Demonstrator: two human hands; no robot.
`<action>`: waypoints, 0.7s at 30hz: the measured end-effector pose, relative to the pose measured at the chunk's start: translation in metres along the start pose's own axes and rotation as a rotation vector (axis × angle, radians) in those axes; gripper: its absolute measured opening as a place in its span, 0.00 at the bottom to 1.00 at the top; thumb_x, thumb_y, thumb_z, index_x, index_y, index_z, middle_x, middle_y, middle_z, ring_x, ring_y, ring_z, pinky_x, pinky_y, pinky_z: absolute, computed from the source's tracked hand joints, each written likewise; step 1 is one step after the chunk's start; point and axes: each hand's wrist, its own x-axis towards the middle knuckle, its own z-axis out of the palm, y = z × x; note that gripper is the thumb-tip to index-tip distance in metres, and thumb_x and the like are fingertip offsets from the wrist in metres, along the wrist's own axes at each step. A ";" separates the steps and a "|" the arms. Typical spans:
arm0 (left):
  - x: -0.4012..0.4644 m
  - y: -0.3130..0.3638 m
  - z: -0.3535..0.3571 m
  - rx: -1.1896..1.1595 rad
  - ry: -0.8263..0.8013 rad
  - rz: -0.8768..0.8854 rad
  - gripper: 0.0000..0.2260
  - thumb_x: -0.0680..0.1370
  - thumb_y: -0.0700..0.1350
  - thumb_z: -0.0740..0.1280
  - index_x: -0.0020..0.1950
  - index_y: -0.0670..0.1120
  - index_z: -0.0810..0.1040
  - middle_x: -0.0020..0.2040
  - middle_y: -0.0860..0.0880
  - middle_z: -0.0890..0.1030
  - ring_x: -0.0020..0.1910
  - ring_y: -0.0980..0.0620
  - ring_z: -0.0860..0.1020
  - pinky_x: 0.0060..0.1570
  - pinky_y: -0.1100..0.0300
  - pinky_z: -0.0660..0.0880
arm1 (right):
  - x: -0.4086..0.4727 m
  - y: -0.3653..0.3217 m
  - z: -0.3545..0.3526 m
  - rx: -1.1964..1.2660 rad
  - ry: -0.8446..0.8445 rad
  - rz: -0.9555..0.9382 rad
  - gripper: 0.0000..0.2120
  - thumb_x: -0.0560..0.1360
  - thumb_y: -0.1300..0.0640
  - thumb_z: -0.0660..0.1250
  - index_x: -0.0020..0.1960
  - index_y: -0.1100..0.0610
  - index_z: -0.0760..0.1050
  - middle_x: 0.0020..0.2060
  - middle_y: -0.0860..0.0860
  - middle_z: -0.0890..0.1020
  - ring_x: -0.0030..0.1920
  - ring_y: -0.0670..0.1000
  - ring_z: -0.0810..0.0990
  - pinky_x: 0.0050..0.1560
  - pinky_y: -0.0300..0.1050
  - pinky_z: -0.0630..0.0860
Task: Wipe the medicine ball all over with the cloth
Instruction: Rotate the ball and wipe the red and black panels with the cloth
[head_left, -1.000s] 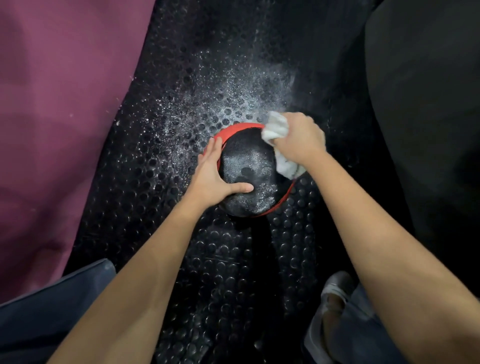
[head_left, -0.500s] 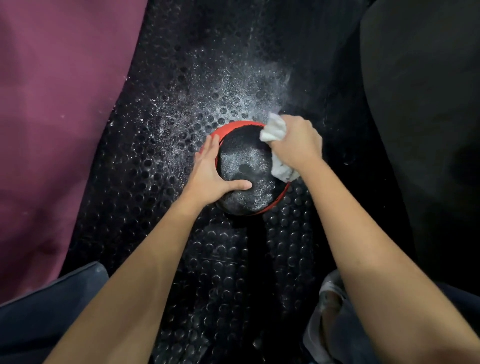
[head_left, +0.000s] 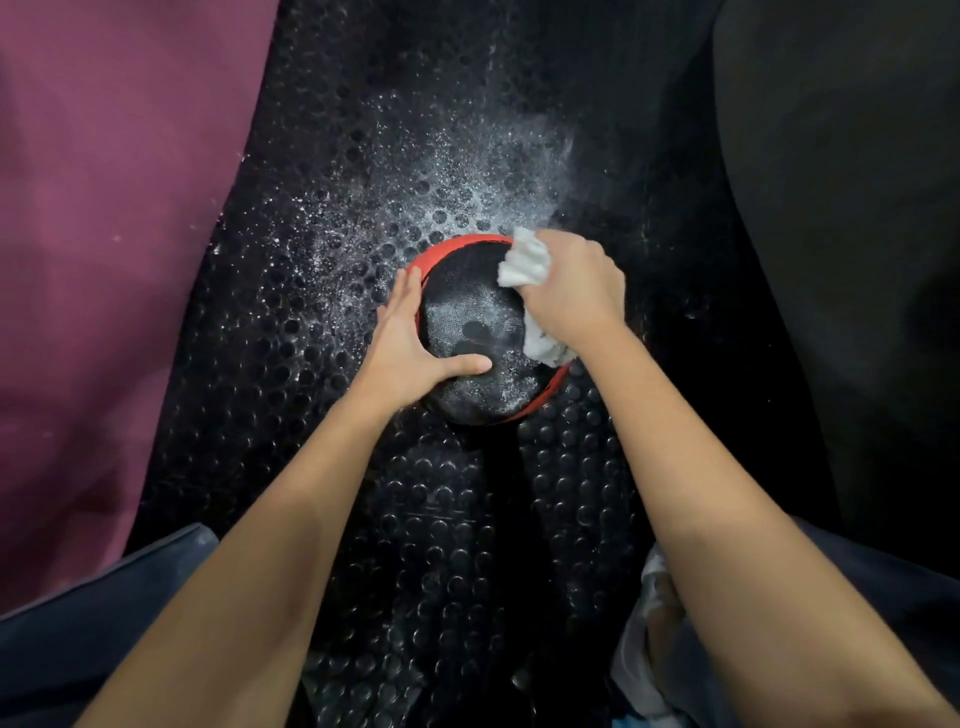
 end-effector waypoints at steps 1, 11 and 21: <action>0.000 -0.001 -0.001 0.002 0.011 -0.002 0.58 0.61 0.56 0.80 0.80 0.50 0.46 0.80 0.53 0.45 0.79 0.51 0.46 0.76 0.51 0.47 | 0.001 -0.003 0.000 -0.010 -0.010 -0.025 0.04 0.71 0.59 0.63 0.41 0.52 0.71 0.37 0.48 0.76 0.42 0.57 0.76 0.39 0.44 0.66; 0.009 0.015 -0.010 0.085 -0.039 -0.015 0.62 0.53 0.70 0.76 0.80 0.49 0.53 0.79 0.48 0.56 0.77 0.50 0.57 0.76 0.46 0.56 | 0.001 0.025 -0.008 0.228 -0.044 0.168 0.10 0.71 0.53 0.69 0.52 0.54 0.77 0.42 0.49 0.77 0.49 0.55 0.77 0.46 0.45 0.70; -0.005 0.025 0.006 0.211 0.023 -0.017 0.56 0.61 0.53 0.82 0.80 0.51 0.50 0.80 0.50 0.49 0.78 0.44 0.52 0.76 0.44 0.53 | 0.005 0.032 -0.009 0.163 -0.074 0.214 0.07 0.72 0.52 0.69 0.48 0.52 0.75 0.44 0.50 0.77 0.47 0.54 0.76 0.44 0.44 0.68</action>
